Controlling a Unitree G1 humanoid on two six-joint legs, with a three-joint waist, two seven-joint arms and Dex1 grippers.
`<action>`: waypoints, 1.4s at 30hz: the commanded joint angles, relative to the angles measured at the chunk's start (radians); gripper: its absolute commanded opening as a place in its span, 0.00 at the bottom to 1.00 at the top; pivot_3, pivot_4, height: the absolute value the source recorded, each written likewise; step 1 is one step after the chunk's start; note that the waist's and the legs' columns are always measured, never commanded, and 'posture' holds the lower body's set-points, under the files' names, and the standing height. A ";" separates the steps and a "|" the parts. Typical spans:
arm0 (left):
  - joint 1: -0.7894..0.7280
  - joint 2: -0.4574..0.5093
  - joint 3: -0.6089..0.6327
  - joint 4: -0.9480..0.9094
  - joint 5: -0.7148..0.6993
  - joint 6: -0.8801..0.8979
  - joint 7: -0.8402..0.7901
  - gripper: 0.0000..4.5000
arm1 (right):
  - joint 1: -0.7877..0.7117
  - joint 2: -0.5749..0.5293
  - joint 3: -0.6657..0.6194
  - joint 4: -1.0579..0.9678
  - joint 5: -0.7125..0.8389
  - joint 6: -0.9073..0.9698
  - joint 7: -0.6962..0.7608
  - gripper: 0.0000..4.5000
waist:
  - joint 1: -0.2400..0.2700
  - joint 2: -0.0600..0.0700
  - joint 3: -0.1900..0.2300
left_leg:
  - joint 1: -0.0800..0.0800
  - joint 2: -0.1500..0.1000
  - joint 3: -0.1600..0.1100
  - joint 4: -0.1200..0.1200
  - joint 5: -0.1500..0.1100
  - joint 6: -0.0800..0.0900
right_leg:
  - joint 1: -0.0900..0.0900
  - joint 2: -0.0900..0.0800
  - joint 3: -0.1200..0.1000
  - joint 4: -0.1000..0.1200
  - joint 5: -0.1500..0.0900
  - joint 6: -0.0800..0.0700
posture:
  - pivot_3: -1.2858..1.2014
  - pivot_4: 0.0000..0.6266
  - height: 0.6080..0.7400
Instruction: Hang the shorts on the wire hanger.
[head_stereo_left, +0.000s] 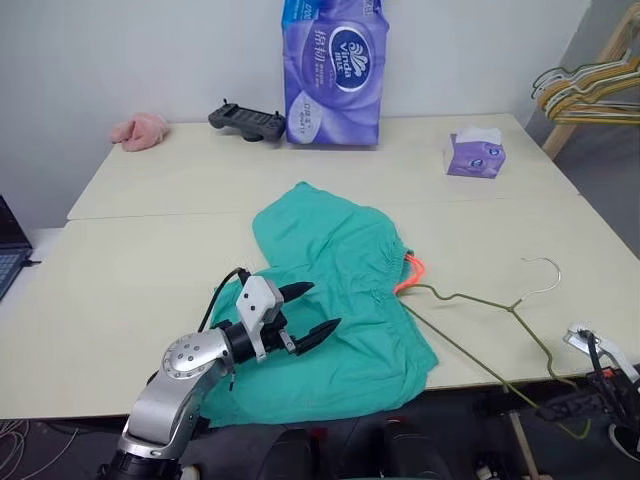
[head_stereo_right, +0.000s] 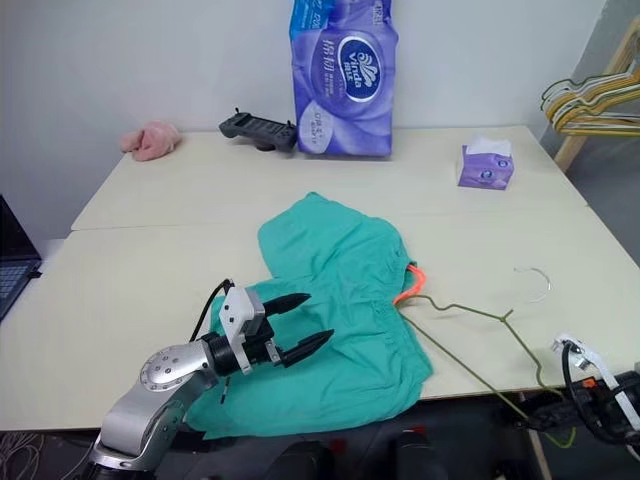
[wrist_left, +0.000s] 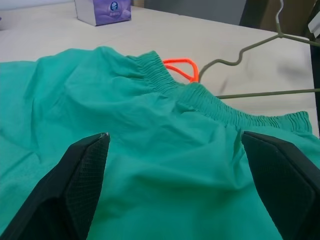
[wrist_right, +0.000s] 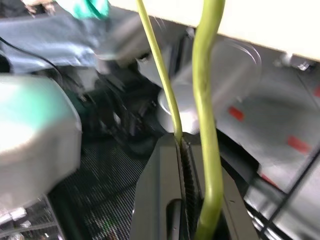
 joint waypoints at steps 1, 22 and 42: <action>-0.007 0.008 0.019 -0.027 0.008 -0.034 0.004 0.99 | 0.010 -0.039 0.011 0.004 -0.025 -0.045 0.067 0.00 | 0.000 0.000 0.001 | 0.000 0.000 0.000 0.000 0.000 0.000 | 0.000 0.000 0.000 0.000 0.000 0.000 | 0.53 0.22 1.00; -0.036 0.015 0.016 0.015 0.032 -0.081 -0.006 0.99 | -0.215 0.139 0.042 0.054 -0.026 0.102 -0.040 0.00 | 0.009 0.002 -0.001 | -0.001 0.000 0.000 0.000 0.000 0.000 | -0.001 -0.001 0.000 0.000 0.001 0.001 | 0.53 0.17 1.00; -0.025 0.007 0.001 0.007 0.045 -0.085 -0.002 0.99 | -0.198 0.158 0.062 0.005 -0.004 0.200 -0.085 0.00 | 0.002 0.002 -0.001 | 0.000 0.000 0.001 0.000 0.000 0.000 | 0.000 0.000 0.000 0.001 0.001 0.001 | 0.52 0.18 1.00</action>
